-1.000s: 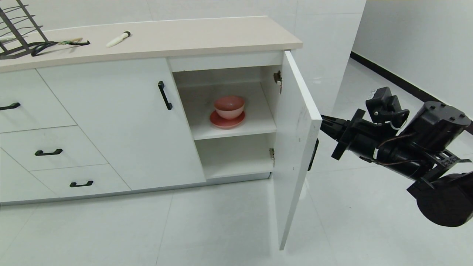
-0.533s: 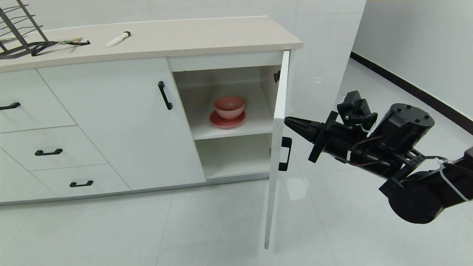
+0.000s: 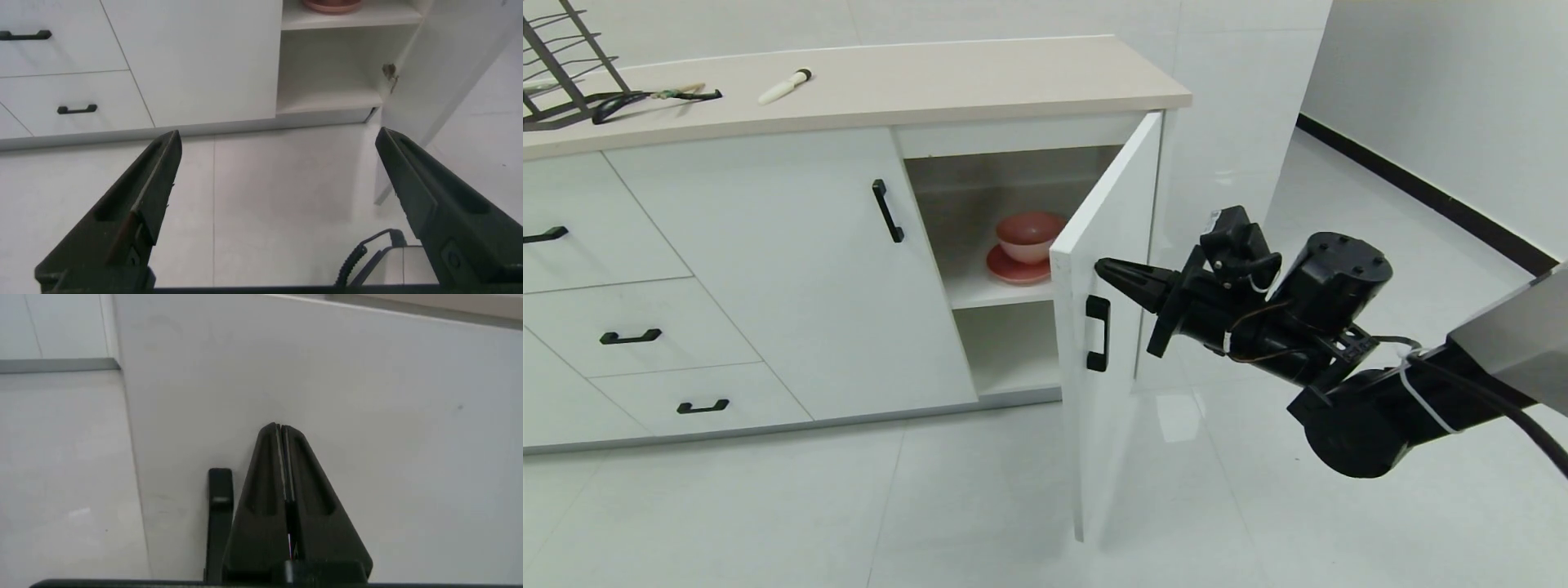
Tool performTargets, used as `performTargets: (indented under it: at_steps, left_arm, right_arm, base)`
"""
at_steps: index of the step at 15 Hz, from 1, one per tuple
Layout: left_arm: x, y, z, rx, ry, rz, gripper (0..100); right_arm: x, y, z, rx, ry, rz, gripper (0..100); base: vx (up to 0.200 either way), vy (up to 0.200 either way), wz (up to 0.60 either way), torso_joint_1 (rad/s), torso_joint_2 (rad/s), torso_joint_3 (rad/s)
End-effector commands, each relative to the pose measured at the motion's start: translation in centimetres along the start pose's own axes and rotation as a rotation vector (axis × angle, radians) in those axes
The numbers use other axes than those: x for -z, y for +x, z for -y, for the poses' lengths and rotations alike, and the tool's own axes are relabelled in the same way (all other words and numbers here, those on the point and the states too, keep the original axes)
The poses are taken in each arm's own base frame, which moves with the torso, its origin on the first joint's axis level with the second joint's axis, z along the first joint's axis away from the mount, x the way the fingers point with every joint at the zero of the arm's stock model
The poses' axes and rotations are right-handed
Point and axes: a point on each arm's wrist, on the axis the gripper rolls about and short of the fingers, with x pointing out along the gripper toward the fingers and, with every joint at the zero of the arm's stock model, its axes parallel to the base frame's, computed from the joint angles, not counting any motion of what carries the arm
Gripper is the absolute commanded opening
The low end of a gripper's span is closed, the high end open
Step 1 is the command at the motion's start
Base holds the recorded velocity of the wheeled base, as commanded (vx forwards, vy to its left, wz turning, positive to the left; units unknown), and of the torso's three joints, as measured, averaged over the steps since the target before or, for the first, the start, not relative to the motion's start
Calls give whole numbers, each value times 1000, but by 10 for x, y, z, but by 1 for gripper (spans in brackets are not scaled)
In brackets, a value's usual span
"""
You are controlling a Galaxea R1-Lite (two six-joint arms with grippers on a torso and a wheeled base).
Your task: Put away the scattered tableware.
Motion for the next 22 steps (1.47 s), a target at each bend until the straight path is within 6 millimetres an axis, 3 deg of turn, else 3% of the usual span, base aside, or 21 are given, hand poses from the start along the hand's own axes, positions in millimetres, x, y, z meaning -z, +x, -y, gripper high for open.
performTargets:
  at_steps: [1,9,13,16,22]
  left_arm:
    - [0,0,0,0,-1,1,100]
    - [0,0,0,0,-1,1,100]
    - [0,0,0,0,-1,1,100]
    - [0,0,0,0,-2,1,100]
    - [0,0,0,0,-2,1,100]
  right_arm:
    - [12,14,-3,-16,4,11,0]
    - [27,50,-14,-56,4,76,0]
    - [39,80,-21,-12,27,141,0]
    - [59,91,-31,-29,37,140,0]
    - [69,107,-36,-9,60,198,0]
  base:
    - [0,0,0,0,0,0]
    - [0,0,0,0,0,0]
    - [0,0,0,0,0,0]
    - [0,0,0,0,0,0]
    - [0,0,0,0,0,0]
